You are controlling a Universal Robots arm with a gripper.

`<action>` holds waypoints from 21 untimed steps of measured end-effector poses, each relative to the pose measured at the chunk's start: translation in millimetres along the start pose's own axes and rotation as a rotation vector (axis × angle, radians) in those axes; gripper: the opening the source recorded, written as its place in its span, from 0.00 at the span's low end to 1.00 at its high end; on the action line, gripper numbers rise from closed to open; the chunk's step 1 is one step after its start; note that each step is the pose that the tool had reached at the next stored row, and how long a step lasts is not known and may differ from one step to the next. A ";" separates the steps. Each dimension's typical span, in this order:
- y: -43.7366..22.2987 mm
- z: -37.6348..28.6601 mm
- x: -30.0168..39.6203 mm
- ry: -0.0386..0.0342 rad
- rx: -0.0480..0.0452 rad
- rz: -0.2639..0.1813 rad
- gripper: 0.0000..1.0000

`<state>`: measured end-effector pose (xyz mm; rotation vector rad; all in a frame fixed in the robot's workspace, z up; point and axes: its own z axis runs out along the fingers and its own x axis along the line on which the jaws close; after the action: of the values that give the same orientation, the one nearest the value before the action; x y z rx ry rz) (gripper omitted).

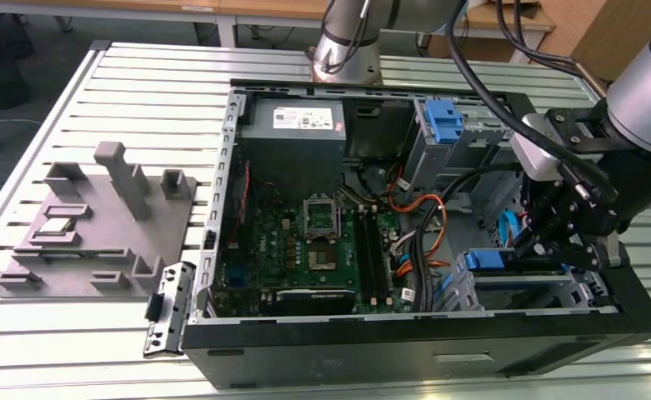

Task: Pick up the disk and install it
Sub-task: 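Insert the first disk wire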

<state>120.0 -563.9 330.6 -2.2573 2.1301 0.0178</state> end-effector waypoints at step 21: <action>-0.6 -28.3 -1.0 -0.0002 0.0001 0.000 0.24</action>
<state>120.0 -564.0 359.0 -2.2572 2.1300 0.0180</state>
